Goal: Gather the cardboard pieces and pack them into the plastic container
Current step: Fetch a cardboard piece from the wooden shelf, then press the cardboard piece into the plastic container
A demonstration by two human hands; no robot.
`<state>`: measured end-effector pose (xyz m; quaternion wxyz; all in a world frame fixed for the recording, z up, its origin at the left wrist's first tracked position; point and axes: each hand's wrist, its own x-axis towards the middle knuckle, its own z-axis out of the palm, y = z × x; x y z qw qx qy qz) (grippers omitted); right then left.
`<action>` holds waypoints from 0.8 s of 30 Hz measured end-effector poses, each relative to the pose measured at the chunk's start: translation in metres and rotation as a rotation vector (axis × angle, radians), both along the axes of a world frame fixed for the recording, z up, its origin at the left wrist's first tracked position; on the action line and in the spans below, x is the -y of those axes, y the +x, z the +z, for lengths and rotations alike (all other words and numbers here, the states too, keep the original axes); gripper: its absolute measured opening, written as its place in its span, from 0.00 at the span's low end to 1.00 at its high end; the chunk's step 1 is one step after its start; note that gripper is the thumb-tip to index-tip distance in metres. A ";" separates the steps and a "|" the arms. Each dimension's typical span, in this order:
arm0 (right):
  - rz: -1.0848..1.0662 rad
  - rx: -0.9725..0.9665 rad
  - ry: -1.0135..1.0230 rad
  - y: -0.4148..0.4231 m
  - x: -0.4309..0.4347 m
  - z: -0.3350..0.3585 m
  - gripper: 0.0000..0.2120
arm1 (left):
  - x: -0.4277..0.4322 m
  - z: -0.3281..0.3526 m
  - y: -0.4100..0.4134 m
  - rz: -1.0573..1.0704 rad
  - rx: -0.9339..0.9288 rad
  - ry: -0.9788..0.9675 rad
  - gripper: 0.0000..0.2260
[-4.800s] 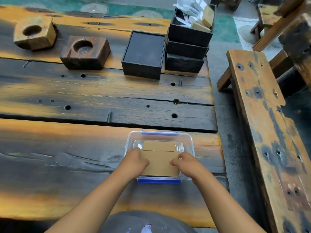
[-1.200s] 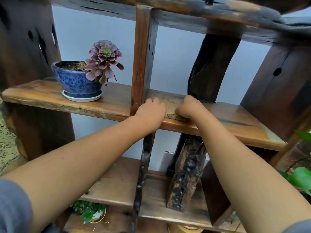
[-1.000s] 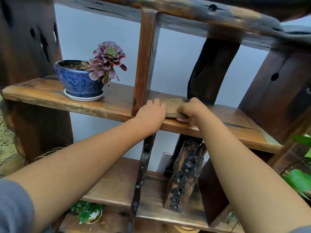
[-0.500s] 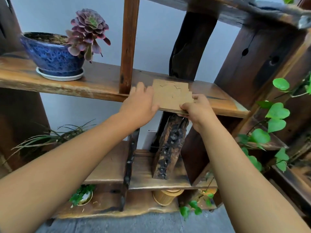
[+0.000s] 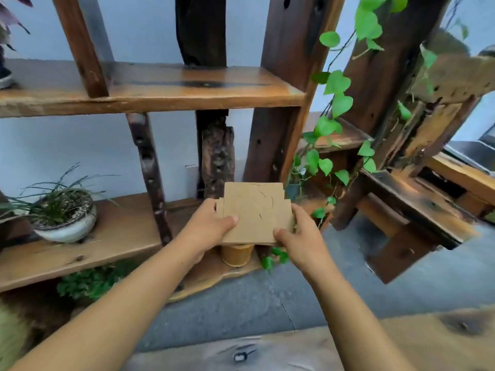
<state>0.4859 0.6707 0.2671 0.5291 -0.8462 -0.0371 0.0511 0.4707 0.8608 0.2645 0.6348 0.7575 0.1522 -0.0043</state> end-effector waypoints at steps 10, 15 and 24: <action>-0.184 -0.087 -0.077 -0.147 0.157 -0.065 0.25 | 0.156 -0.078 -0.105 -0.238 -0.082 0.079 0.12; -0.350 -0.152 -0.100 -0.210 0.225 -0.073 0.19 | 0.229 -0.088 -0.137 -0.411 -0.035 0.167 0.13; -0.783 -0.254 -0.270 -0.311 0.311 -0.077 0.20 | 0.347 -0.092 -0.172 -0.840 -0.027 0.286 0.11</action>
